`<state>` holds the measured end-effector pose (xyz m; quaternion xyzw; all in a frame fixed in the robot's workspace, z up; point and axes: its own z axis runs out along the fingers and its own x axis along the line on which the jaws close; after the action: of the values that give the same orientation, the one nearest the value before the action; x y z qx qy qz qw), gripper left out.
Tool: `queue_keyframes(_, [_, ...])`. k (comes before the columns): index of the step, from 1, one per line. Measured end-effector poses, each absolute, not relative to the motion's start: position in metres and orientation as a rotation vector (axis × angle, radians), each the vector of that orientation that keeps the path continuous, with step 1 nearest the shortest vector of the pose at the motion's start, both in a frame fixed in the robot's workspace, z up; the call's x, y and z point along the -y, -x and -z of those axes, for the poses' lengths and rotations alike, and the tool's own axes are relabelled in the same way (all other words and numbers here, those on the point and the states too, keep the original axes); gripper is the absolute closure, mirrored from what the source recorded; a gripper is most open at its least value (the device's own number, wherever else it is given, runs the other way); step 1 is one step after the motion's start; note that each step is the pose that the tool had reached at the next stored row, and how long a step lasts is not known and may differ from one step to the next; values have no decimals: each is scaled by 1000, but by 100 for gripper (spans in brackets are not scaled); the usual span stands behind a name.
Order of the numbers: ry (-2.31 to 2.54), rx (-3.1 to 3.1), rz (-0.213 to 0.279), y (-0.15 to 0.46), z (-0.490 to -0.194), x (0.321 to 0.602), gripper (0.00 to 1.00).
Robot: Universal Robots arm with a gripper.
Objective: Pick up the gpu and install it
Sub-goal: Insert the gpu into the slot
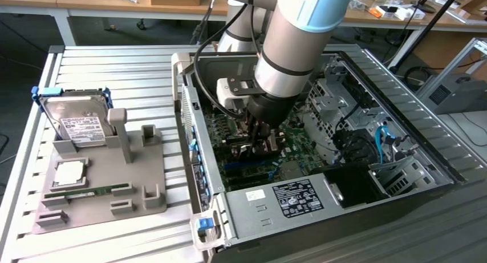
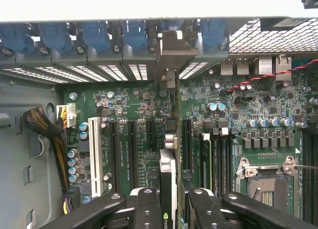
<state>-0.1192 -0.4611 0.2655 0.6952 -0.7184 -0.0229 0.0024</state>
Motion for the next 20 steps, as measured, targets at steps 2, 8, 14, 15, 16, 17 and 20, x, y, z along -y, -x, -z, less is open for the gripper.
queue_keyframes(2, [-2181, 2254, 72, 119, -265, 461, 73])
queue_keyframes(8, [-2180, 2253, 72, 119, -262, 461, 73])
queue_keyframes(14, [-2181, 2254, 72, 119, -260, 461, 73])
queue_keyframes(15, [-2181, 2254, 72, 119, -261, 461, 73])
queue_keyframes(16, [-2181, 2254, 72, 119, -261, 461, 73])
queue_keyframes(17, [-2181, 2254, 72, 119, -261, 461, 73])
queue_keyframes(20, [-2181, 2254, 72, 119, -261, 461, 73])
